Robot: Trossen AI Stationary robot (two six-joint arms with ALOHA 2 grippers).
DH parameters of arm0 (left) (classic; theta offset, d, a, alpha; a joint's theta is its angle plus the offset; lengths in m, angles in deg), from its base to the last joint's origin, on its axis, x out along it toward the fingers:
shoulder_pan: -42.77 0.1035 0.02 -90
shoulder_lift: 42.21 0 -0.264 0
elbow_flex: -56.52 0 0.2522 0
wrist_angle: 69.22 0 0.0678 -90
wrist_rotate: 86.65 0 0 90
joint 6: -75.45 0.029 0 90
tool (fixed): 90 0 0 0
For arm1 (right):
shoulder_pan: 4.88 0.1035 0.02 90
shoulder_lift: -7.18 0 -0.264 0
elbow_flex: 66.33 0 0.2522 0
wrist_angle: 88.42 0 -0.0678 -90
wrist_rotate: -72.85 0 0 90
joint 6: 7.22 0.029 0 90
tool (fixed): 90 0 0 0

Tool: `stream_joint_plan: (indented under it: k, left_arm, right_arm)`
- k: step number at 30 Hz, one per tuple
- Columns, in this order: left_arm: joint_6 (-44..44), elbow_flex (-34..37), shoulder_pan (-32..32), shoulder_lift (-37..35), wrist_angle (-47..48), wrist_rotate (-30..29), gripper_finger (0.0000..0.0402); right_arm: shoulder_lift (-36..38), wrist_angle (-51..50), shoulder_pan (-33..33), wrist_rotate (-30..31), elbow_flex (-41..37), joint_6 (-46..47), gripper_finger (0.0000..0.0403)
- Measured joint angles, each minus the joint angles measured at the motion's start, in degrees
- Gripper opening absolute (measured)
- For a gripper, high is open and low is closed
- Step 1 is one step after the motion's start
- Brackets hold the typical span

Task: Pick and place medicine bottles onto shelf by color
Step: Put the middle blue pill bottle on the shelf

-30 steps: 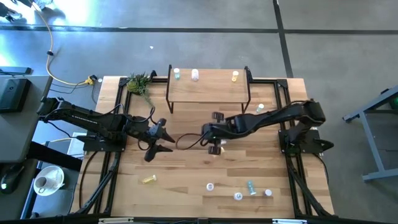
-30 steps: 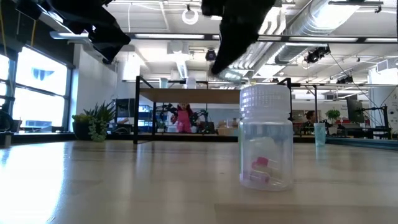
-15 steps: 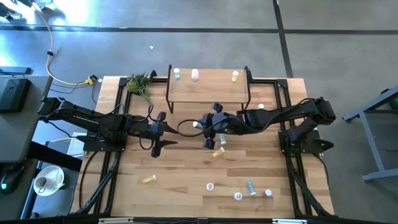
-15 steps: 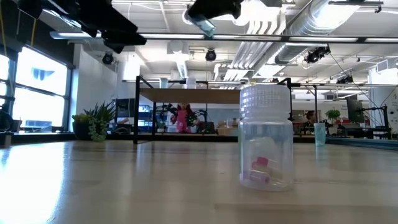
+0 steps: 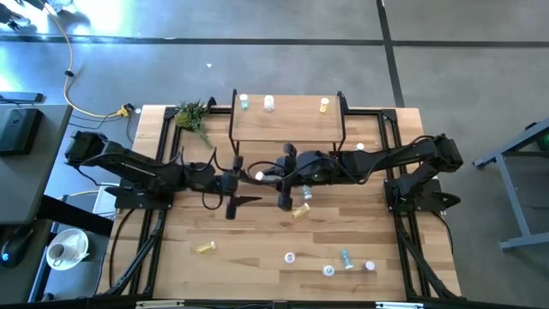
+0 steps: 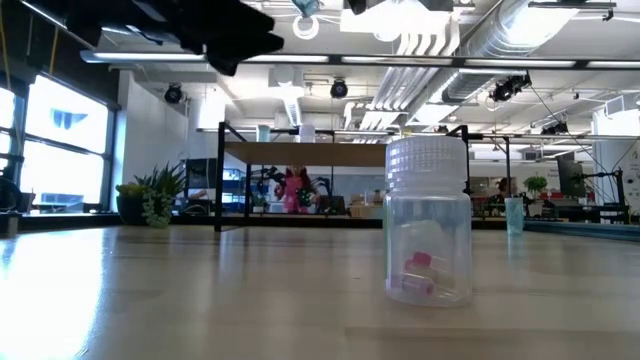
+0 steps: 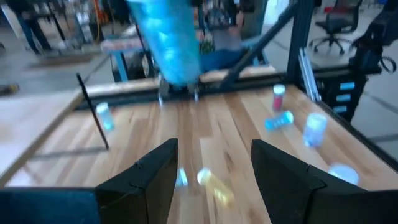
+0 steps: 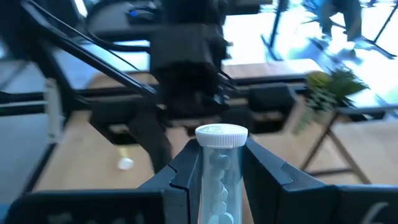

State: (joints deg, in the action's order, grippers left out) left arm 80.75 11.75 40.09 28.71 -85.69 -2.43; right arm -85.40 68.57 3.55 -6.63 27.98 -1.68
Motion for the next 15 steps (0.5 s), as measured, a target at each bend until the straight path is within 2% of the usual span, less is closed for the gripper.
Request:
stream_joint_plan:
  k: [3, 9, 15]
  left_arm:
    - [1.8, 0.0, 0.0, 2.4, -5.4, 0.6, 0.0193]
    - [2.4, 0.0, 0.0, 5.3, -14.4, 4.0, 0.0193]
    - [2.4, 0.0, 0.0, 5.7, -17.9, 3.6, 0.0193]
  right_arm:
    - [0.0, 1.5, 0.2, -2.6, 0.0, 0.0, 0.0081]
    - [0.0, 1.6, 1.4, -2.6, 0.0, -1.0, 0.0081]
    - [0.0, 1.8, 2.2, -2.6, 0.0, -1.1, 0.0081]
